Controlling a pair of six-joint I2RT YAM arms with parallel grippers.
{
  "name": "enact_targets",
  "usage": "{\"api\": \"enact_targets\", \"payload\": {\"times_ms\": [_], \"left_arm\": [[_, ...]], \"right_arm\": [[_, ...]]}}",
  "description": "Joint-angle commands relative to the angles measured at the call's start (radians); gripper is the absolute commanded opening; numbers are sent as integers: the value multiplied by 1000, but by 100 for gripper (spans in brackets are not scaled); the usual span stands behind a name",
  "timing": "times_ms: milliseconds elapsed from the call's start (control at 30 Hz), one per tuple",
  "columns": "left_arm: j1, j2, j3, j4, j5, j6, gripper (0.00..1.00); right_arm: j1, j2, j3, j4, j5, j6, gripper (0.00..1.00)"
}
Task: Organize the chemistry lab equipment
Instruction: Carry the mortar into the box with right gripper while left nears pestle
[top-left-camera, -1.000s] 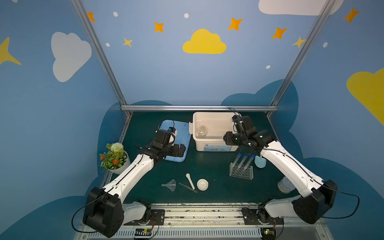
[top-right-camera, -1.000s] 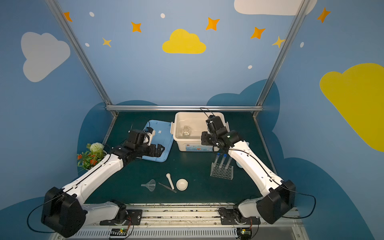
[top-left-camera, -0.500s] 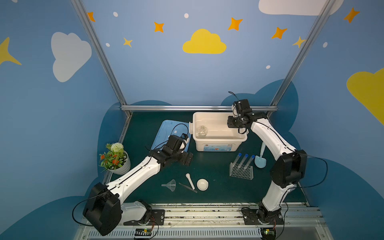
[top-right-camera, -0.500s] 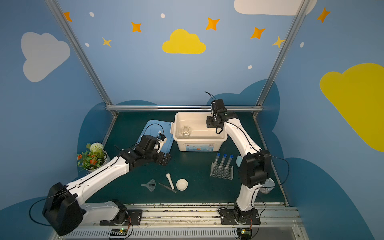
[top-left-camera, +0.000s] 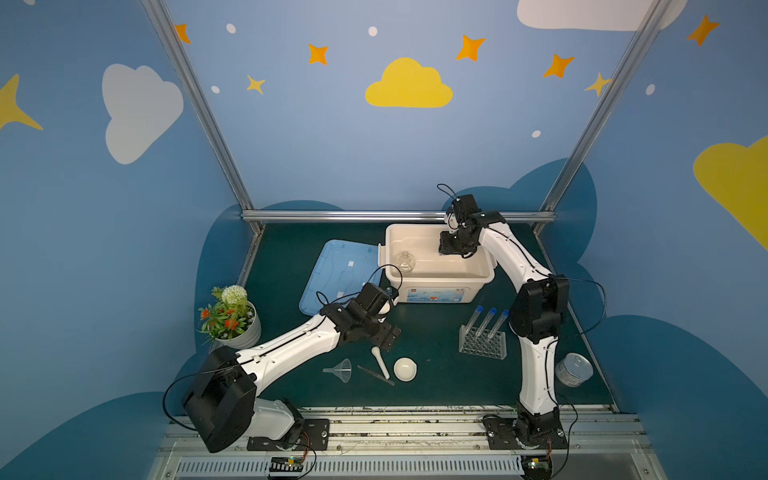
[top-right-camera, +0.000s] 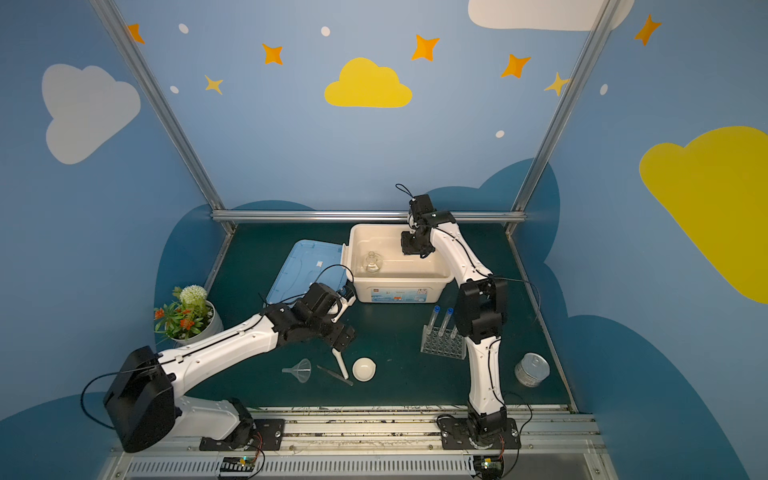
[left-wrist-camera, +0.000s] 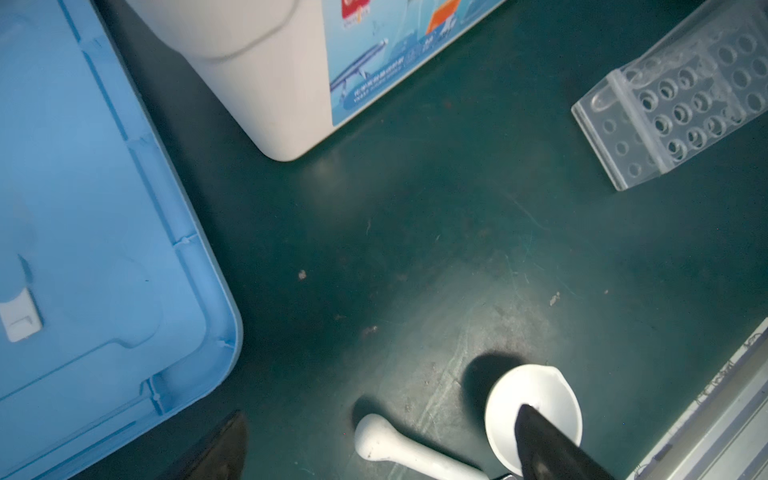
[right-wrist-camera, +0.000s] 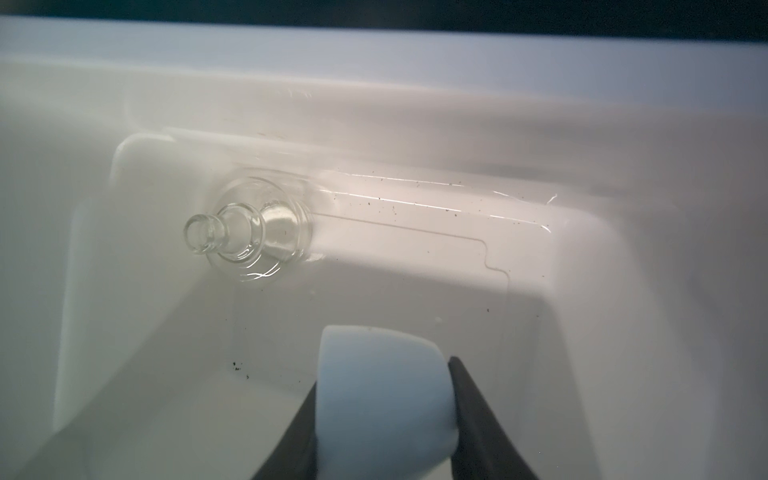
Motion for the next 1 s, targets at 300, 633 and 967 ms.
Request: {"api": "enact_targets", "payload": {"times_ms": [300,633,967], "left_arm": [[-10,42,-1,-15,45,-26,100],[-12,52,1,-12,45,-19,100],[-12,73,10,-29,34,-37,100]], "right_arm": [[74,71,49,-158,-78,-37,24],[109,127,112,-180,-188,-135,25],[119,203,197,-205,-235,-194,26]]}}
